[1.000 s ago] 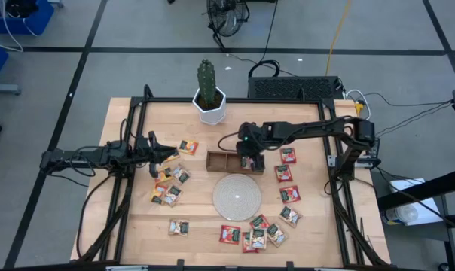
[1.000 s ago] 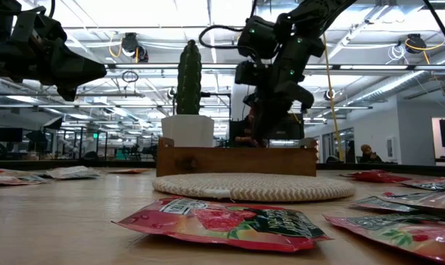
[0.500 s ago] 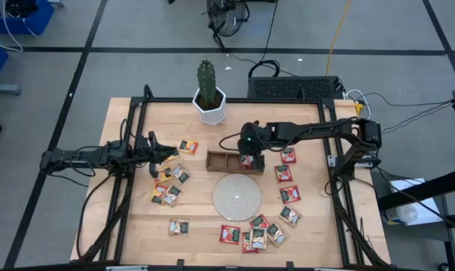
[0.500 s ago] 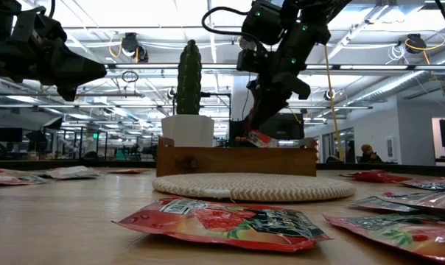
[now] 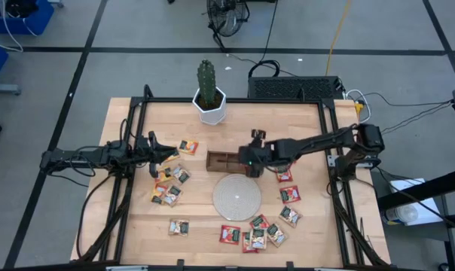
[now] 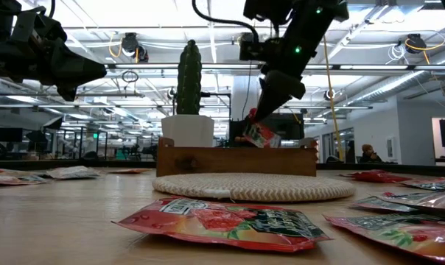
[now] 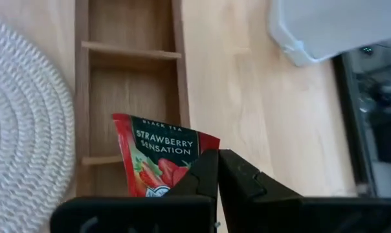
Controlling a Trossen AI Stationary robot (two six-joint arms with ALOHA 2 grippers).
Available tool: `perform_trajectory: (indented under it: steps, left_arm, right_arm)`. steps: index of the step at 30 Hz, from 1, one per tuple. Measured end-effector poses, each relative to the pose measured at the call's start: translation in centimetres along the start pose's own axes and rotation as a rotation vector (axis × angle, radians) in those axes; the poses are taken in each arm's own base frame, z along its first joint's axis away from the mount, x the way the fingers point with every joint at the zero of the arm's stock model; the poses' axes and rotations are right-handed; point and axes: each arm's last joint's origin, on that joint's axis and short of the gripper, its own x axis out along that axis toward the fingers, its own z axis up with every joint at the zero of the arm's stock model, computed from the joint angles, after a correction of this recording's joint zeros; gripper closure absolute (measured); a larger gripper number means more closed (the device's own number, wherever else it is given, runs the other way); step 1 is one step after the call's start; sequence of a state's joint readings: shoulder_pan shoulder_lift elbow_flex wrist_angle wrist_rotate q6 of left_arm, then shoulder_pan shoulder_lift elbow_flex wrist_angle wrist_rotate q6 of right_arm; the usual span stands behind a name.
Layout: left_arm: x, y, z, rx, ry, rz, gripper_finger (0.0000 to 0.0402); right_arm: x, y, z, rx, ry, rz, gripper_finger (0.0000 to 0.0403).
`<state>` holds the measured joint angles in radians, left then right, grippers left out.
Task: Pick & Place Tea
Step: Put the red tea bag into the right section of the wooden organizer
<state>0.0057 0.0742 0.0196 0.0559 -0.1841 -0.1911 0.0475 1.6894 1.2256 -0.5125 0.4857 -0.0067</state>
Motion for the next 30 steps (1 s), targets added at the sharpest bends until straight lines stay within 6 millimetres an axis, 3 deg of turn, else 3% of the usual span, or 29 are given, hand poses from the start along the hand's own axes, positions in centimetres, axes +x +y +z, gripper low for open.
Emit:
perform_trajectory:
  steps: [7, 14, 22, 25, 30]
  left_arm:
    - [0.0, 0.0, 0.0, 0.000, 0.000, 0.000, 0.0350]
    - [0.0, 0.0, 0.0, 0.000, -0.001, 0.000, 0.0350]
    - [0.0, 0.0, 0.0, 0.000, -0.001, -0.001, 0.0350]
    - [0.0, 0.0, 0.0, 0.000, 0.000, 0.000, 0.0350]
    - [0.0, 0.0, 0.0, 0.000, -0.001, -0.001, 0.0350]
  right_arm:
    - [-1.4, 2.4, -2.5, 0.124, -0.059, -0.144, 0.0403]
    - [-1.6, 4.0, -5.8, 0.309, -0.290, -0.192, 0.0403]
    - [-2.2, 3.5, -7.4, 0.206, -0.399, -0.137, 0.0399]
    - [-3.4, 2.4, -6.8, 0.135, -0.426, -0.055, 0.0373]
    - [-4.5, 0.5, -5.8, 0.026, -0.427, 0.080, 0.0283]
